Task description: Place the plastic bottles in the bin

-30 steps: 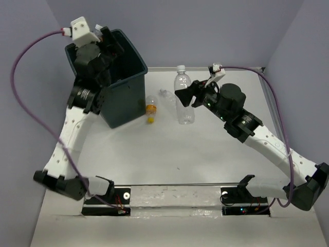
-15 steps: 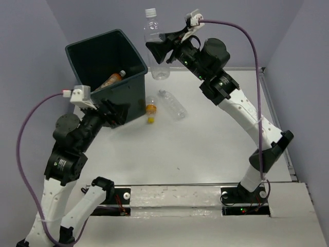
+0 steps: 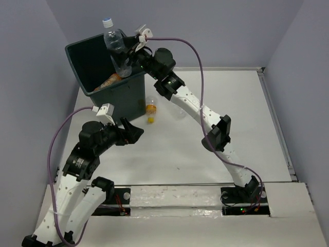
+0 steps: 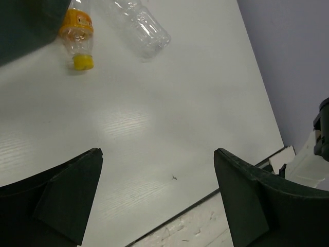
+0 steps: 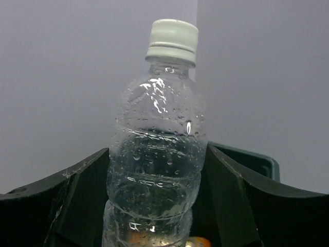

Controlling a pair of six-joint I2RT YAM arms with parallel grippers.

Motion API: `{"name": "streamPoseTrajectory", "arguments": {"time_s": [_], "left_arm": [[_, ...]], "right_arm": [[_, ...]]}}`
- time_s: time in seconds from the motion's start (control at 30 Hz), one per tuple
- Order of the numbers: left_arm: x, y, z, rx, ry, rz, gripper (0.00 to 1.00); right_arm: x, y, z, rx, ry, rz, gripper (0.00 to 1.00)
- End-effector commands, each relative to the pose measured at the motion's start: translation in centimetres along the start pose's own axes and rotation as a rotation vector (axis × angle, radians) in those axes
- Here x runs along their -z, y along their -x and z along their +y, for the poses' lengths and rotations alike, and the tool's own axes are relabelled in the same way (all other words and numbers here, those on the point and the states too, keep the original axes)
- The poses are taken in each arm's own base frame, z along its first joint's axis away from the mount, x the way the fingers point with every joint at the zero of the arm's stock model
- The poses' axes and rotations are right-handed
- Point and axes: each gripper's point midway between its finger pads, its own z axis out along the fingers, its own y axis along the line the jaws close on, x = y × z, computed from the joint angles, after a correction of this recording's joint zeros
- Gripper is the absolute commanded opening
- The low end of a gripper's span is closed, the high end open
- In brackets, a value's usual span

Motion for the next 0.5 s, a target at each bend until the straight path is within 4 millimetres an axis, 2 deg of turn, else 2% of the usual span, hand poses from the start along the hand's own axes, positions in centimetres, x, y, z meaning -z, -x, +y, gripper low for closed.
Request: {"name": "streamPoseTrajectory", "arguments": {"time_s": [0.0, 0.03, 0.07, 0.1, 0.13, 0.17, 0.2, 0.23, 0.3, 0.33, 0.37, 0.4, 0.43, 0.47], "left_arm": [[-1.2, -1.0, -0.5, 0.048, -0.057, 0.024, 0.99], [-1.4, -1.1, -0.4, 0.055, -0.053, 0.025, 0.99], [-1.8, -1.1, -0.2, 0.068, -0.047, 0.020, 0.99], [-2.0, -1.0, 0.0, 0.075, -0.039, 0.013, 0.99], [-2.6, -0.7, 0.0, 0.090, -0.030, -0.005, 0.99], [-3.4, -1.4, -0.1, 0.098, -0.027, 0.019, 0.99], [-3.8, -1.5, -0.2, 0.101, -0.025, 0.015, 0.99], [-4.5, -0.9, 0.1, 0.103, 0.011, -0.027, 0.99], [-5.5, -1.2, -0.5, 0.109, 0.033, -0.029, 0.99], [-6.7, -2.1, -0.4, 0.085, 0.088, -0.020, 0.99], [-7.3, -1.8, -1.1, 0.081, 0.095, -0.029, 0.99], [-7.8, -2.0, -1.3, 0.066, 0.116, -0.029, 0.99], [-9.0, -2.8, -0.9, 0.049, 0.158, -0.007, 0.99], [-9.5, -2.4, -0.9, 0.028, 0.204, -0.044, 0.99]], "right_arm": [[-0.6, 1.6, 0.3, 0.131, 0.011, -0.093, 0.87], [-0.4, -0.9, 0.2, 0.137, 0.015, -0.031, 0.93], [0.0, 1.7, 0.7, 0.142, 0.027, -0.051, 0.94], [0.3, 2.1, 0.8, 0.142, 0.032, -0.045, 0.95], [0.7, 1.2, 0.9, 0.138, 0.038, -0.009, 0.96], [1.3, 4.5, 1.4, 0.148, 0.047, -0.032, 0.96], [1.7, 5.6, 1.5, 0.150, 0.047, -0.035, 0.96], [2.6, 3.6, 1.6, 0.143, 0.053, 0.025, 0.96], [4.0, 4.2, 1.8, 0.147, 0.053, 0.051, 0.96], [5.3, 7.7, 2.0, 0.157, 0.042, 0.018, 0.96], [7.1, 4.4, 0.8, 0.146, 0.019, 0.105, 0.95], [8.4, 4.0, 0.0, 0.134, -0.005, 0.134, 0.94], [10.2, 7.4, -0.2, 0.104, -0.025, 0.100, 0.93], [13.1, 3.7, -2.6, 0.081, -0.073, 0.198, 0.93]]}}
